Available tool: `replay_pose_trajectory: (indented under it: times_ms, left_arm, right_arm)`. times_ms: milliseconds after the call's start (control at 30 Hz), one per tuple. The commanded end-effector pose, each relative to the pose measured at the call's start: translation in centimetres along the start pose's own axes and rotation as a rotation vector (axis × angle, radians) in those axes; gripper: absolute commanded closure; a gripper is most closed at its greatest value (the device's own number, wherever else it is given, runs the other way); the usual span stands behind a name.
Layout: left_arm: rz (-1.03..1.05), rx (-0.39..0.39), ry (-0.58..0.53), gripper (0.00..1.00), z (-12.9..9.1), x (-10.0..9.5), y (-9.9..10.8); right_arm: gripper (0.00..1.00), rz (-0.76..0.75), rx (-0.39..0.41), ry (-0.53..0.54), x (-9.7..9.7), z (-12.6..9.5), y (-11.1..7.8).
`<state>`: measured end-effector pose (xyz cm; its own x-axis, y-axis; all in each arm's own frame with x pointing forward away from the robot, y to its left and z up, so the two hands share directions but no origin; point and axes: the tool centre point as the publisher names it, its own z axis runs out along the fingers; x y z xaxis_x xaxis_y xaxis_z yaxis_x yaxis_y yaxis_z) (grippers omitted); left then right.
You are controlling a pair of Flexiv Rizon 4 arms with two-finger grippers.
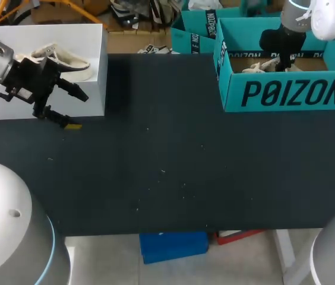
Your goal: Take the shoe out of the shoebox, open the shoe tongue, remove and reinsert the insole, then place the shoe into the shoebox
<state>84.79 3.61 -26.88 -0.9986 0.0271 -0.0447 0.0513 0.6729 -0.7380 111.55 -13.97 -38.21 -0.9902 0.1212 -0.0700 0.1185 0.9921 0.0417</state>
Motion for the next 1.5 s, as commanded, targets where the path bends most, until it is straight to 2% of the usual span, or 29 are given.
replay_pose_trajectory:
  times_ms: [33,267,500,733,967,1033,1200,1333,1500]
  left_arm:
    - [0.000,-0.005,-0.002,0.00,0.0,0.1,-0.1]
    - [0.000,-0.005,-0.002,0.00,0.0,0.1,-0.1]
    - [0.000,-0.005,-0.002,0.00,0.0,0.1,-0.1]
    - [0.000,-0.005,-0.002,0.00,0.0,0.1,-0.1]
    - [0.000,-0.005,-0.002,0.00,0.0,0.1,-0.1]
    - [0.000,-0.005,-0.002,0.00,0.0,0.1,-0.1]
    - [0.000,-0.005,-0.002,0.00,0.0,0.1,-0.1]
    - [0.000,-0.005,-0.002,0.00,0.0,0.1,-0.1]
    - [0.000,-0.005,-0.002,0.00,0.0,0.1,-0.1]
  right_arm:
    - [0.00,0.004,0.007,0.017,-0.3,0.4,0.2]
    - [0.00,-0.001,0.017,0.014,-0.4,-0.7,0.2]
    - [0.00,0.014,0.034,-0.004,-0.8,-3.6,-0.5]
    - [0.00,0.055,0.045,-0.022,-0.8,-8.6,-0.8]
    - [0.00,0.132,-0.038,-0.040,1.0,-14.4,0.9]
    - [0.00,0.153,-0.067,-0.047,2.1,-16.0,1.7]
    - [0.00,0.184,-0.159,-0.089,5.5,-19.7,5.9]
    - [0.00,0.182,-0.235,-0.127,8.5,-21.6,9.8]
    - [0.00,0.177,-0.296,-0.155,12.5,-22.3,13.8]
